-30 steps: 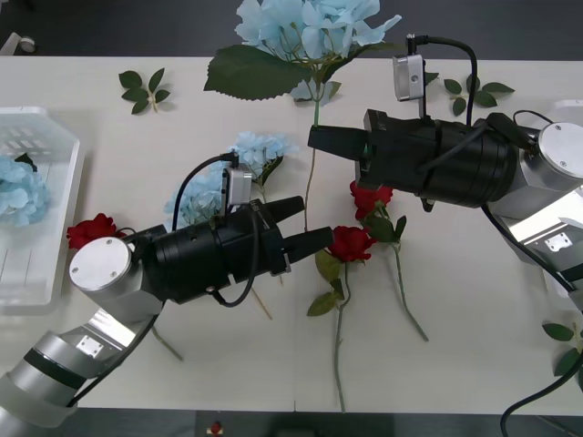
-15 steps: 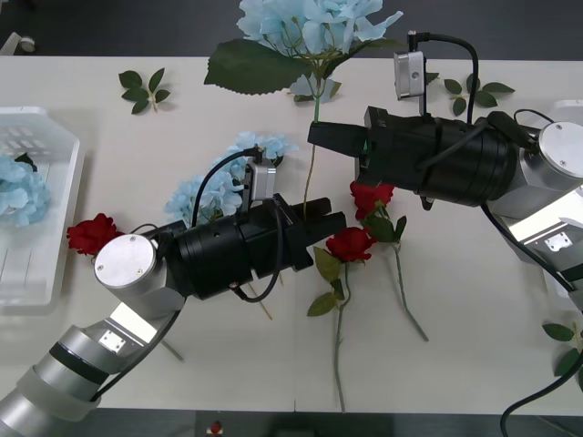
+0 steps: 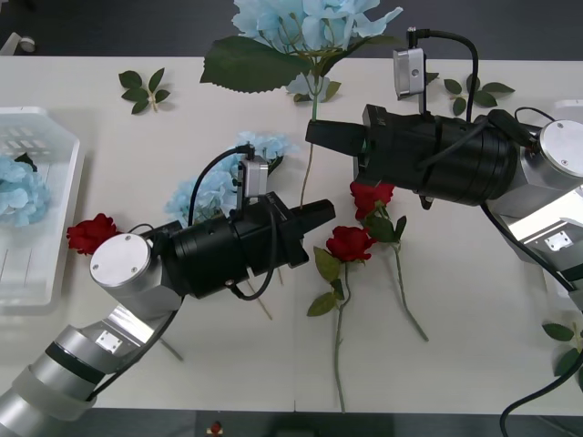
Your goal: Put the red flowers into the right box and the blue flowers into the left box
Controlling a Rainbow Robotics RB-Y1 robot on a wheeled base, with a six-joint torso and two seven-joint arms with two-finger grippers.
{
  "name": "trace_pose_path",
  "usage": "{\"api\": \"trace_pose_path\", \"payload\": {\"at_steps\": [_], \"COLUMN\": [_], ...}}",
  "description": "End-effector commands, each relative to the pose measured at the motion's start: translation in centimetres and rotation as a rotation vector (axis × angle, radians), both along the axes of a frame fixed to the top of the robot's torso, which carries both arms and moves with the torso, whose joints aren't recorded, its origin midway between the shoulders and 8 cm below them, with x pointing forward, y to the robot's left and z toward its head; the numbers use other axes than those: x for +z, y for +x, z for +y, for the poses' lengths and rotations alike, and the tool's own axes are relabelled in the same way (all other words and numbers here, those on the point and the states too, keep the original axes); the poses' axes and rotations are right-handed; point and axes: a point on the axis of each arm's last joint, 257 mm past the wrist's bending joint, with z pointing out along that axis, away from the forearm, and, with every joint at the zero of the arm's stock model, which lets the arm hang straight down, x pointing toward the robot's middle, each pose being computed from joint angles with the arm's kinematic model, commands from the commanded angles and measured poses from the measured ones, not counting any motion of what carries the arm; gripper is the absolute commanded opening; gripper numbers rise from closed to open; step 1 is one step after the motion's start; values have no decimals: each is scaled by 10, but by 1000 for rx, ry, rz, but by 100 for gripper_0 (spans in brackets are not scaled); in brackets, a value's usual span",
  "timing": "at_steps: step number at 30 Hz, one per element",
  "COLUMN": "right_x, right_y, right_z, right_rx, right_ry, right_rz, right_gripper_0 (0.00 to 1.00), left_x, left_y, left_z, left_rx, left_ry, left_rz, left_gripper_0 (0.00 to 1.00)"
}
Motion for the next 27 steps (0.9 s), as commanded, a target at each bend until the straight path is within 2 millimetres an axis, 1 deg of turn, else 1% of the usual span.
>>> {"api": "trace_pose_path", "payload": {"at_steps": [1,2,3,4,5,6,9,10,11,12,13,14,15,16,17,18,19,20,22,24,25,26,27], "right_x": [20,20,19,19,20,20,20,20,19,19,19,19,19,19,20,20,21,21,19,7,3,-3,-12], "right_y": [-4,-3,-1,-1,-1,-1,2,2,2,2,3,3,4,3,3,4,4,5,6,8,8,9,9], "right_z": [4,4,3,3,2,3,1,0,-1,-1,-2,-2,-4,-5,-6,-10,-12,-15,-23,-35,-41,-45,-52], "right_rx": [12,7,-1,-1,-4,-5,-15,-17,-19,-18,-22,-22,-24,-24,-24,-28,-28,-34,-40,-50,-55,-58,-61], "right_ry": [3,1,-4,-6,-6,-4,-9,-10,-13,-14,-16,-20,-24,-32,-36,-53,-64,-94,-162,-280,-324,-351,-406], "right_rz": [-24,-27,-29,-29,-35,-35,-42,-44,-44,-46,-48,-51,-54,-59,-64,-77,-84,-104,-139,-150,-149,-140,-122], "right_gripper_0": [52,57,68,76,81,83,93,93,95,96,99,99,100,100,100,100,100,100,100,100,100,100,100], "left_x": [8,9,10,13,13,14,17,16,17,18,19,19,20,20,20,22,23,24,28,33,34,35,35], "left_y": [7,8,9,9,10,9,13,14,17,17,20,23,26,29,32,37,39,43,49,55,56,58,59], "left_z": [21,23,27,33,38,40,68,75,89,96,112,131,145,164,175,203,214,235,269,312,328,337,350], "left_rx": [14,13,13,14,16,16,48,58,77,86,107,134,154,180,196,240,259,294,352,422,446,461,473], "left_ry": [-7,-10,-19,-30,-37,-42,-51,-47,-40,-37,-20,1,16,37,45,78,93,129,195,302,340,367,408], "left_rz": [4,8,16,26,36,40,56,57,56,55,48,43,38,35,35,26,21,8,-22,-69,-81,-92,-100], "left_gripper_0": [0,0,0,0,0,0,0,0,0,0,0,0,0,0,0,0,0,0,0,0,0,0,0]}}
